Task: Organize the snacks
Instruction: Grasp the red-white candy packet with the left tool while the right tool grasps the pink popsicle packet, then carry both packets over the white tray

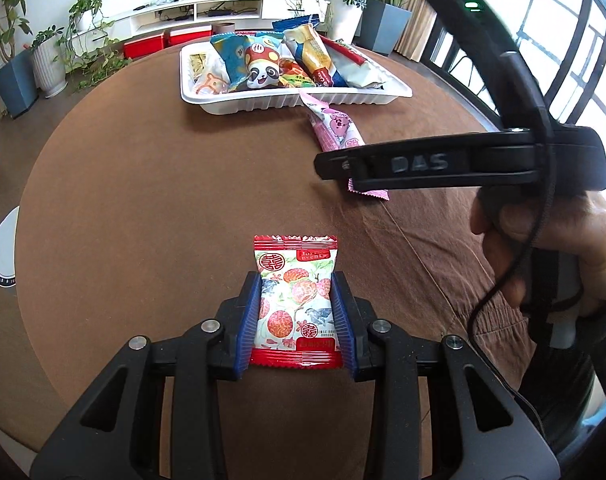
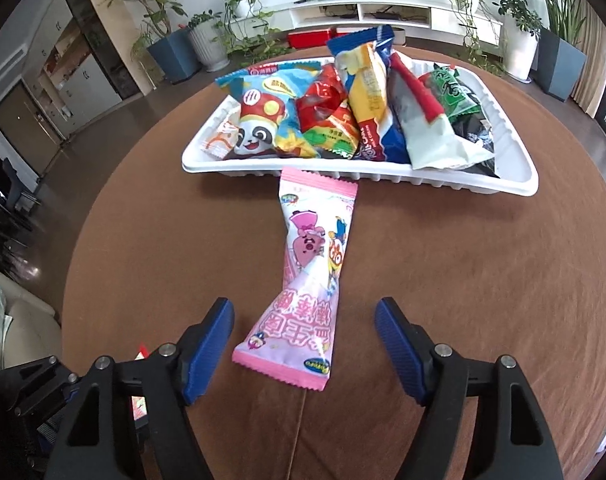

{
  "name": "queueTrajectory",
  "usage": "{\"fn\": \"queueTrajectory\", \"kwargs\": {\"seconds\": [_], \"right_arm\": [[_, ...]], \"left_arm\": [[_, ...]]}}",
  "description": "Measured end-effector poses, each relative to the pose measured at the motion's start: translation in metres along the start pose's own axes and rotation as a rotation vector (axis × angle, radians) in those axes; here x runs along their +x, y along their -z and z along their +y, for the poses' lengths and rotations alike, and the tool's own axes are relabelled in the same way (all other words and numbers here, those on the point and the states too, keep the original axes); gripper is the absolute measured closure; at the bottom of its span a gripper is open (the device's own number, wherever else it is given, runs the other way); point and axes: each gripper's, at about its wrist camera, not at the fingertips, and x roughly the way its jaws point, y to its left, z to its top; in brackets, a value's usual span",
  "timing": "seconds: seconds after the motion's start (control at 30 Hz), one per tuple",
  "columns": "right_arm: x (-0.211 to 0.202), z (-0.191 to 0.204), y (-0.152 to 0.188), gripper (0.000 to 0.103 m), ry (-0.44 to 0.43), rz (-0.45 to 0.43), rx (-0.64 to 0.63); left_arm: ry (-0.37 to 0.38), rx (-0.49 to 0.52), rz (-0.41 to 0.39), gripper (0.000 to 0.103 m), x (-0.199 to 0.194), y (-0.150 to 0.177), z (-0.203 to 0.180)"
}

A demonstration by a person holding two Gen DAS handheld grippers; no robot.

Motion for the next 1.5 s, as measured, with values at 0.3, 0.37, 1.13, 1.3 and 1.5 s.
{"fn": "queueTrajectory", "kwargs": {"seconds": [0.3,0.37,1.13,1.3,1.5], "right_arm": [[0.009,0.026,-0.011,0.057,0.14,0.012,-0.131],[0.008,0.029,-0.009,0.066,0.14,0.014,-0.156],[-0.064,-0.053,0.027,0.082,-0.097,-0.061,0.115],[-0.087,-0.093,0.007,0.082,-0.07,-0.134,0.208],[-0.121,-0.115,-0.036,0.082,-0.055,-0.246,0.232]], "left_arm": [[-0.005,-0.02,-0.01,0.071,-0.003,0.001,0.004],[-0.006,-0.026,-0.012,0.071,-0.003,0.001,0.005],[0.054,-0.04,-0.054,0.071,-0.013,-0.02,-0.001],[0.062,-0.053,-0.104,0.071,-0.029,-0.045,0.009],[0.031,-0.038,-0.196,0.071,-0.054,-0.103,0.024]]}}
